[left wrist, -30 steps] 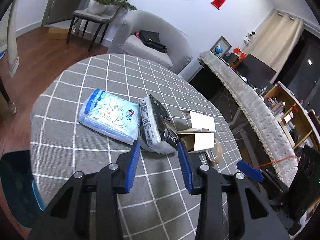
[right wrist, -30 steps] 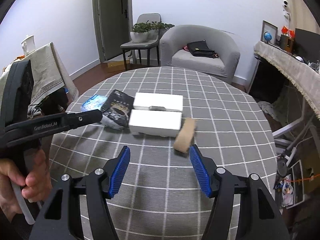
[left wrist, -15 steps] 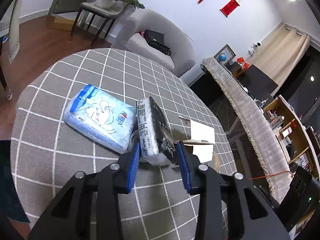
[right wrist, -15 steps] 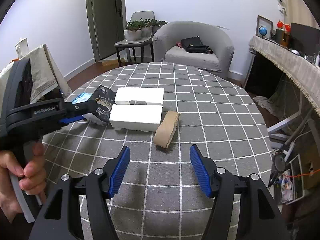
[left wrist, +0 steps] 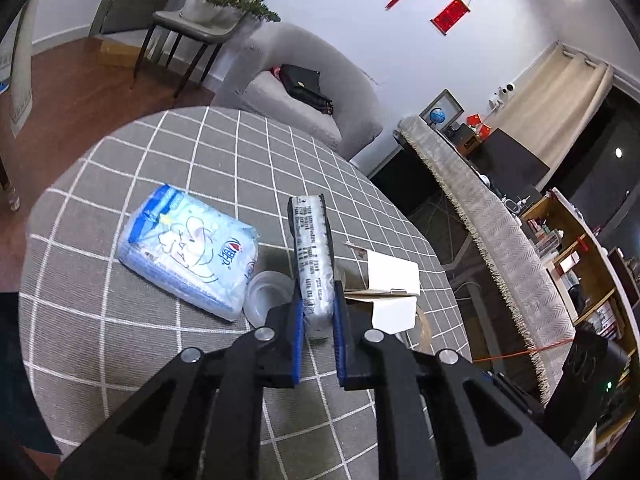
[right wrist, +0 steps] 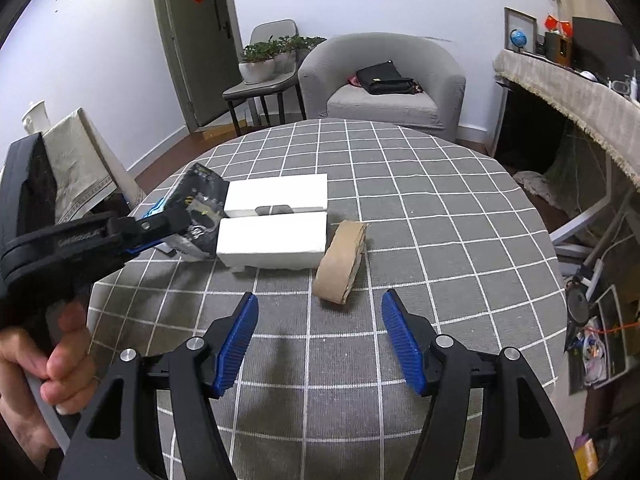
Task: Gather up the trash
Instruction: 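Grasp the black snack wrapper with the left tool while the right tool grasps the brown paper tube, then carry the wrapper and paper tube over the teal bin with both tools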
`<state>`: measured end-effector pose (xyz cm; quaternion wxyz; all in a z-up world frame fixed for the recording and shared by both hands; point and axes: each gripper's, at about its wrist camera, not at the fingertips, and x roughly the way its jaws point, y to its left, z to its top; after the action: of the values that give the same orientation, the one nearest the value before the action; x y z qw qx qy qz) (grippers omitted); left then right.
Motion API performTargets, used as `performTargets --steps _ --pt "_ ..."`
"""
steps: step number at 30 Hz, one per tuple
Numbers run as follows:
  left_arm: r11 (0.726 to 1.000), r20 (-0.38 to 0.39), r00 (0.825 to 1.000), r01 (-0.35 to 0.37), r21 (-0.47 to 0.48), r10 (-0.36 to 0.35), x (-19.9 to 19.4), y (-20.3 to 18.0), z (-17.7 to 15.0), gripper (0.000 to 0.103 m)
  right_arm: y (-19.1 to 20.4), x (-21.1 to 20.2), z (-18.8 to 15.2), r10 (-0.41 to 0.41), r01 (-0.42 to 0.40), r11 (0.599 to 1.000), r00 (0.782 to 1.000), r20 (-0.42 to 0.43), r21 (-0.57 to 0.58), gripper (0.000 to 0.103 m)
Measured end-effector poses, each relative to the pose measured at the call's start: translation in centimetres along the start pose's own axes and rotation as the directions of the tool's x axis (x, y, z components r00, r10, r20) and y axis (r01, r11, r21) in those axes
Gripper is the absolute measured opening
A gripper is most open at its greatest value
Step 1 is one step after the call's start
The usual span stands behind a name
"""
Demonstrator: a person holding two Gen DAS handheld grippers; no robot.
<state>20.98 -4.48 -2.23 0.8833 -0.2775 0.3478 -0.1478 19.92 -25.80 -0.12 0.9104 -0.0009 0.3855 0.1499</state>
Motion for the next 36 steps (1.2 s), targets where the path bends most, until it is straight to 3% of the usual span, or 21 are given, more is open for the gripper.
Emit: performTargets --steps 3,9,15,21,26,36 --pt "1.000 0.003 1.000 -0.004 0.013 0.004 -0.4 -0.2 0.1 0.014 -0.1 0.6 0.1 -0.012 0.012 1.000 1.000 -0.013 0.003 0.065" --pt "0.997 0.020 1.000 -0.015 0.082 0.013 -1.9 -1.1 0.0 0.014 -0.4 1.6 0.4 0.002 0.000 0.999 0.999 -0.032 0.049 0.051" --pt "0.996 0.023 1.000 -0.012 0.088 0.010 -3.1 -0.6 0.1 0.014 -0.1 2.3 0.6 -0.017 0.021 0.996 0.999 -0.042 0.091 0.042" --pt "0.995 0.045 0.999 -0.017 0.096 0.012 -5.2 0.5 0.5 0.014 -0.6 2.6 0.7 -0.048 0.055 0.990 0.997 -0.055 0.129 0.020" --pt "0.993 0.059 0.998 -0.037 0.110 0.031 -6.6 1.6 0.8 0.014 -0.6 2.1 1.0 -0.092 0.096 0.988 0.995 -0.045 0.124 0.020" --pt "0.986 0.086 0.992 -0.102 0.130 0.091 -9.2 3.8 1.2 0.014 1.2 0.0 2.4 -0.098 0.096 0.991 0.995 0.018 0.098 0.020"
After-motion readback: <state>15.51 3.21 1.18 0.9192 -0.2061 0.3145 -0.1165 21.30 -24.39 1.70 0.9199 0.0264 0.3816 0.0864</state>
